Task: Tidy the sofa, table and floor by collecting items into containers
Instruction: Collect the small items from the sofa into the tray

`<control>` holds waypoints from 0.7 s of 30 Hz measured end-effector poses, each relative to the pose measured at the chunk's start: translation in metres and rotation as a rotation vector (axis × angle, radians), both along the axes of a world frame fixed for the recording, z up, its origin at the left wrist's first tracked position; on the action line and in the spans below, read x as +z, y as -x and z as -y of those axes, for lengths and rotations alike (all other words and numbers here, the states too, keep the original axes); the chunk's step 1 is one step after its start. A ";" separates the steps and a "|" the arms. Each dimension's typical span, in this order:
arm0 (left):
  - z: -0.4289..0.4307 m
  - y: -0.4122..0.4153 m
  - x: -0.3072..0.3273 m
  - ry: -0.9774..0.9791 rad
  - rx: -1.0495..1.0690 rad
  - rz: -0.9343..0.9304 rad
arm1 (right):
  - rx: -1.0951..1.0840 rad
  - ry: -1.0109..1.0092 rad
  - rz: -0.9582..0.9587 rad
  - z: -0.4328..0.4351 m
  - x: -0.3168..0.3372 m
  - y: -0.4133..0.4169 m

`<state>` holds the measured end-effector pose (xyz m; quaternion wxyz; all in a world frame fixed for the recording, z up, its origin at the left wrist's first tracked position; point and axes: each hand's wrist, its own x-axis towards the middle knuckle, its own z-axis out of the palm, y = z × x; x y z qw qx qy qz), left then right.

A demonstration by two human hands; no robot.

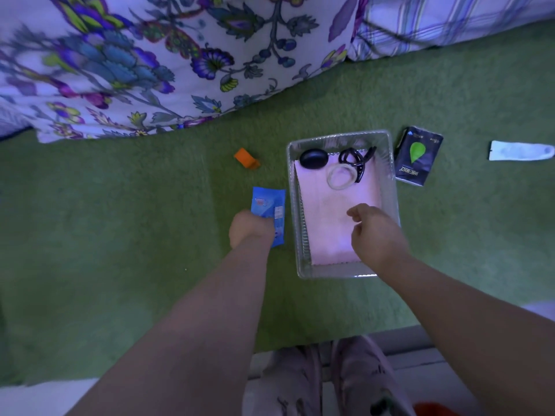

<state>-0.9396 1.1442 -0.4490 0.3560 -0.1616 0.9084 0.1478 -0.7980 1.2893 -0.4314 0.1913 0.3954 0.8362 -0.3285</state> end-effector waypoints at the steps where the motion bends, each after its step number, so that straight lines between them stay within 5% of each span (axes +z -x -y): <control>1: 0.004 0.002 0.011 -0.008 0.000 -0.026 | -0.007 -0.002 0.006 0.000 0.007 0.000; 8: -0.006 0.003 0.069 -0.373 0.137 -0.241 | -0.070 0.000 0.038 -0.010 0.045 -0.002; 11: -0.026 -0.003 0.080 -0.456 0.089 -0.178 | -0.096 0.008 0.040 -0.019 0.053 -0.005; 17: -0.077 -0.028 0.066 -0.376 -0.107 0.048 | -0.117 -0.018 0.004 -0.037 0.048 -0.017; 21: -0.095 -0.037 0.057 -0.231 -0.179 -0.074 | -0.097 -0.012 -0.028 -0.041 0.041 -0.026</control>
